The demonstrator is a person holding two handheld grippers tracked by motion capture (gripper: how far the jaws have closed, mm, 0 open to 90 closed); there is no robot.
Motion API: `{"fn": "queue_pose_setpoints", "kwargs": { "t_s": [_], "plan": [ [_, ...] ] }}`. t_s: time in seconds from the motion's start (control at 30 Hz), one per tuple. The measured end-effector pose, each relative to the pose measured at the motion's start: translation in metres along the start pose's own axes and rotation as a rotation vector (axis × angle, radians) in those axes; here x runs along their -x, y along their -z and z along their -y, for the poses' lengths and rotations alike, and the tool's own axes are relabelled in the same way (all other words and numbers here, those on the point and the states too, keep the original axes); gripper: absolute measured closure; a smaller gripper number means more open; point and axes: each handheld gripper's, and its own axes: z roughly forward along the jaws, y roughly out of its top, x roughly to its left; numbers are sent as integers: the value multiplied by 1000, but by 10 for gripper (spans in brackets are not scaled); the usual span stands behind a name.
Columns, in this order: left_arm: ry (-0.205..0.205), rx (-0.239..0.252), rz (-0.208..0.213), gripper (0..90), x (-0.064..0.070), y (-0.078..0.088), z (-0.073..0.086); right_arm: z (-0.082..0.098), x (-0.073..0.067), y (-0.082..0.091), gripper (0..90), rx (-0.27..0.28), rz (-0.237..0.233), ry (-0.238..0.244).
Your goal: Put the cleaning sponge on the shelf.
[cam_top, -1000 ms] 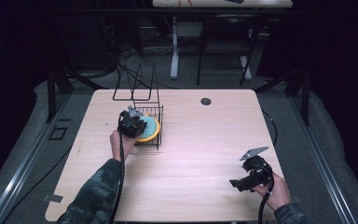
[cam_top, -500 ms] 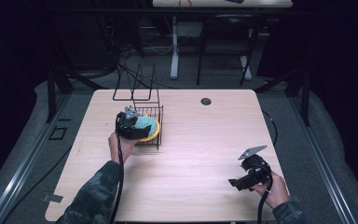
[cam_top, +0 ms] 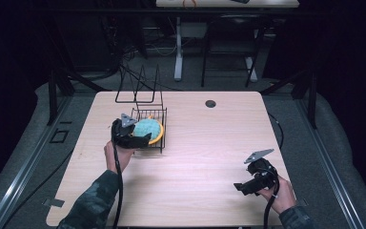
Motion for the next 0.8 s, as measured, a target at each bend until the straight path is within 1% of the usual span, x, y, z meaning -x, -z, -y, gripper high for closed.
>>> {"fn": "queue_pose_setpoints", "kwargs": {
  "t_s": [0.07,0.13,0.2,0.27,0.37,0.4,0.5,0.57,0.67,0.8],
  "plan": [
    [-6,-1,1,116,-2,7,1,0,0,0,43,5,6,-7],
    [-6,-1,3,106,-3,14,3,0,1,0,26,4,15,-1],
    [-13,-13,-3,89,-5,20,5,0,0,0,20,4,18,-2],
    [-11,-20,-4,80,-7,26,8,0,0,-1,16,3,15,-10],
    [-16,-27,-11,66,-8,35,11,-1,-1,0,3,3,25,-7],
    [-20,-27,-12,61,-8,38,12,-1,0,0,3,3,28,-2],
    [-20,-33,-19,40,-7,47,16,0,0,-1,0,3,23,-9],
    [-35,-42,-30,30,-5,53,18,0,0,-1,0,0,23,-9],
    [-34,-50,-27,7,-2,62,22,0,0,-1,0,-5,25,-7],
    [-38,-65,-12,4,0,73,30,1,0,-2,0,-15,18,-6]
  ]
}}
